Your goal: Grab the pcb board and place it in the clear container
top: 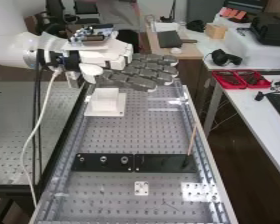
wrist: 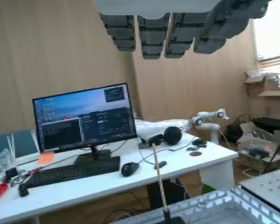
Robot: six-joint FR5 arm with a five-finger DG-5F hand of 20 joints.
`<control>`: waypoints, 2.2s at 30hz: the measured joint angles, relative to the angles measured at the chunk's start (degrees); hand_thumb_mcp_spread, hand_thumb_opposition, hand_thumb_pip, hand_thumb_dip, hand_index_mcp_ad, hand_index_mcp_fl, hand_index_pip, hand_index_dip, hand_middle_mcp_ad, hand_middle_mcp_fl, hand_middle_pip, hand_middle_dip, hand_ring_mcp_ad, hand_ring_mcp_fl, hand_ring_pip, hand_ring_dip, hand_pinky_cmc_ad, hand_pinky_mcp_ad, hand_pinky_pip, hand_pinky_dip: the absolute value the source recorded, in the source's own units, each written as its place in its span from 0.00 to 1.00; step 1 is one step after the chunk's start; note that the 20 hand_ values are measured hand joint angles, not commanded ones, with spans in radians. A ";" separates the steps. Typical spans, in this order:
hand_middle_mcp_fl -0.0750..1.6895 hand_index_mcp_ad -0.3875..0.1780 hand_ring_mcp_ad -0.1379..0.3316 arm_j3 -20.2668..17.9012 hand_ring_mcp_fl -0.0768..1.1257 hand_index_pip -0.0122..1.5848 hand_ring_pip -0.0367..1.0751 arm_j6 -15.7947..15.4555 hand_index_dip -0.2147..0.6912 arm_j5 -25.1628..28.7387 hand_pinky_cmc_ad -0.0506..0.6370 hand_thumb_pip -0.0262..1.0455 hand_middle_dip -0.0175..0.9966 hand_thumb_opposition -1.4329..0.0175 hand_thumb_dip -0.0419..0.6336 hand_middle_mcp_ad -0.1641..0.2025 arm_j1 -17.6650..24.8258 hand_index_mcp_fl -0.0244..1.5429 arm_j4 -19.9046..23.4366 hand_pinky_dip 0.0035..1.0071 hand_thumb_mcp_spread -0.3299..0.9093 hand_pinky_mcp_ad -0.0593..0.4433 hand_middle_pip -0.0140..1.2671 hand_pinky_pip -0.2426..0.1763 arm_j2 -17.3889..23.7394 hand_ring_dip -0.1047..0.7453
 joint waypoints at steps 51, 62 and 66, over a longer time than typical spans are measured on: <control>0.05 0.59 0.58 -3.09 0.07 0.82 0.10 36.09 0.40 9.67 0.55 0.60 0.13 0.37 0.49 0.57 -4.75 0.24 14.62 0.23 0.61 0.58 0.11 0.36 -21.34 0.15; 0.04 0.50 0.58 -3.34 0.07 0.82 0.11 30.46 0.42 10.53 0.55 0.61 0.13 0.35 0.53 0.56 -4.65 0.23 17.55 0.19 0.64 0.58 0.12 0.35 -21.55 0.15; 0.04 0.51 0.58 -4.02 0.07 0.82 0.11 22.49 0.42 11.13 0.55 0.62 0.13 0.35 0.53 0.56 -3.65 0.23 19.77 0.19 0.64 0.58 0.12 0.35 -20.71 0.15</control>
